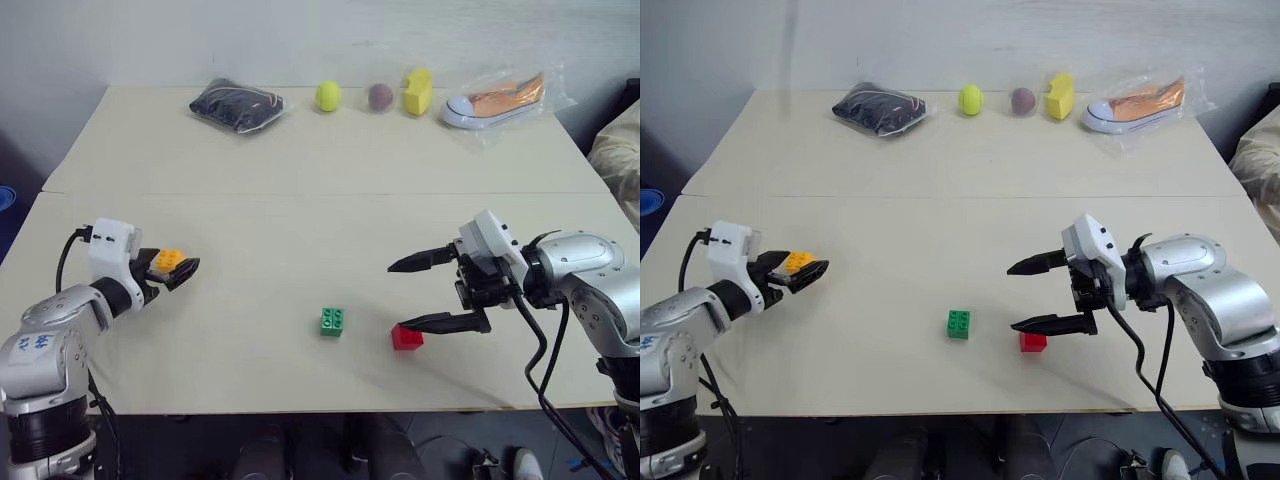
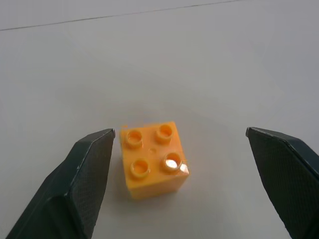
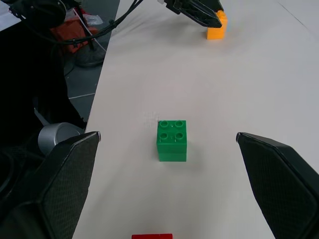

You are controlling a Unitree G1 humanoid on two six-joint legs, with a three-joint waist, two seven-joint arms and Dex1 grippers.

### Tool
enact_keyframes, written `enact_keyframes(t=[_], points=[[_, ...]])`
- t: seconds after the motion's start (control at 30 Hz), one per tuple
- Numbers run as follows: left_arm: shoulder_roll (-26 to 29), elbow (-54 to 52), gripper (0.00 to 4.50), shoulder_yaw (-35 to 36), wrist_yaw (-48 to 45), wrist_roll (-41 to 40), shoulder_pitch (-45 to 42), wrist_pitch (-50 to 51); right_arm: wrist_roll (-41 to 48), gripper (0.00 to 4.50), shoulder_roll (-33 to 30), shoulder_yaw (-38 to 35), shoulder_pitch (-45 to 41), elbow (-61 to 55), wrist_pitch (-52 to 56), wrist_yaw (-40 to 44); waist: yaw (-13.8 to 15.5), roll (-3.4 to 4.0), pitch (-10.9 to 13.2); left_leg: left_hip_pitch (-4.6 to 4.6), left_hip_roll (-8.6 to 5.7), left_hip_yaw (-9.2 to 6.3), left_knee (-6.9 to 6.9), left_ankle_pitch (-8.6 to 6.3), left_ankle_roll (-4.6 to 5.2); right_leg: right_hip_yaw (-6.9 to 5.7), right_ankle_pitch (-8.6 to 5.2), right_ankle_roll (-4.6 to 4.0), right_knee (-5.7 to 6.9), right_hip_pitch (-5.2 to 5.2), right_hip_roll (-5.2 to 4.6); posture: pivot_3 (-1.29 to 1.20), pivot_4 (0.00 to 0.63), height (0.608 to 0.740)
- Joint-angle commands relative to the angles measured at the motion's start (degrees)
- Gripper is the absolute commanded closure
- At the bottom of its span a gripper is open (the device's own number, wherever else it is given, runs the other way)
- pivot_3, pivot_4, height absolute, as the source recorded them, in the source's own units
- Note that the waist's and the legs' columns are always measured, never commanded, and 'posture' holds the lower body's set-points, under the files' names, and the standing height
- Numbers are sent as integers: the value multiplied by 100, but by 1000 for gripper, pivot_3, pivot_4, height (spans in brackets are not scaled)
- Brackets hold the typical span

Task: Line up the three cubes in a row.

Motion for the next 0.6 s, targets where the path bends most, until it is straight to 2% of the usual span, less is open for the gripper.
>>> enact_keyframes(t=[0.03,0.13,0.4,0.53,0.6], points=[[68,238,60,-124,131,33,-194,-140,6,0,-28,-198,64,-240,-93,-82,-11,-1,0,0,-1,0,0,0,0,1,0,0,0,0,0,0,150,740],[53,344,620,-231,191,28,-254,-179,38,0,-42,-237,91,-291,-54,-136,-19,-1,0,-1,-1,0,-1,0,0,1,0,0,0,0,-1,0,150,740],[140,492,2989,-305,269,-41,-419,-12,80,0,-20,-269,148,-365,0,-290,-23,-1,0,-1,-1,0,0,0,0,1,0,0,-1,0,-2,0,150,740],[383,532,2979,-375,12,-102,-392,-20,79,0,-18,-265,206,-402,-16,-324,-23,-1,0,-1,-1,0,0,0,0,1,0,0,-1,0,-2,0,150,740],[690,303,2979,-587,-758,-376,-238,-210,83,0,-39,-273,230,-414,-15,-327,-25,-1,0,-1,-1,0,0,0,0,1,0,0,-2,0,-2,0,150,740]])
